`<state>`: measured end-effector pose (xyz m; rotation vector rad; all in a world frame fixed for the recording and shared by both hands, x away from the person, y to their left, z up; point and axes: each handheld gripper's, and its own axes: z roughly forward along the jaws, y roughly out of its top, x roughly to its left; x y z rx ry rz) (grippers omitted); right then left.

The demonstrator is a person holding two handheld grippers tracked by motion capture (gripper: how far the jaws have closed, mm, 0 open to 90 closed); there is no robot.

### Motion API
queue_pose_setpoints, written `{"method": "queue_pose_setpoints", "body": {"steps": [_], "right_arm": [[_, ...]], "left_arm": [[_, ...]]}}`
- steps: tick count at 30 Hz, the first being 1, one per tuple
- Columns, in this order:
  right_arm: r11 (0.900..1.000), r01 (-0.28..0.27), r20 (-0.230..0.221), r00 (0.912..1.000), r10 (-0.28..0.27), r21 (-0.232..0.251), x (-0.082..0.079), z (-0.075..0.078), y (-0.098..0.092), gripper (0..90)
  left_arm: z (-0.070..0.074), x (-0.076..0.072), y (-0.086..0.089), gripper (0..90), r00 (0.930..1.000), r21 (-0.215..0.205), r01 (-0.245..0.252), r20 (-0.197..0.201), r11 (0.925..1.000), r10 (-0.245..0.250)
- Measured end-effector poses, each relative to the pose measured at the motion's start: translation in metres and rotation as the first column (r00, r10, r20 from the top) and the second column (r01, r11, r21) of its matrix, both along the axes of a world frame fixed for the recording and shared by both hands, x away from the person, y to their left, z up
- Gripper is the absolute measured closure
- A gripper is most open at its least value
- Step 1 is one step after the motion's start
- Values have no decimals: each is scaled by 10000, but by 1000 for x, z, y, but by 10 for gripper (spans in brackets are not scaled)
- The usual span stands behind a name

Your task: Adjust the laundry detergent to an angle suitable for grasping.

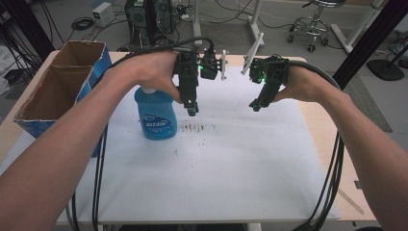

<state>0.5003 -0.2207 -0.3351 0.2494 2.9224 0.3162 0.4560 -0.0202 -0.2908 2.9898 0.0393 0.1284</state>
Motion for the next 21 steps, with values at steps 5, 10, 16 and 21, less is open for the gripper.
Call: {"method": "queue_pose_setpoints", "body": {"steps": [5, 10, 16, 21], "right_arm": [[10000, 17, -16, 10000, -17, -11, -1, 0, 0, 130], [10000, 27, -6, 10000, -27, -4, 1, -1, -1, 130], [10000, 12, -64, 10000, -12, -5, 3, -3, 0, 130], [10000, -33, -90, 10000, 32, -59, 3, -5, 3, 130]], "left_arm": [[0, 0, 1, 185, 10000, 25, -12, 10, 10000, 12], [3, -1, 3, 185, 10000, -77, -16, 22, 10000, 17], [7, -3, 5, 185, 10000, -89, 28, 73, 10000, -28], [8, -5, 6, 185, 10000, -122, 65, 71, 9999, -64]]}}
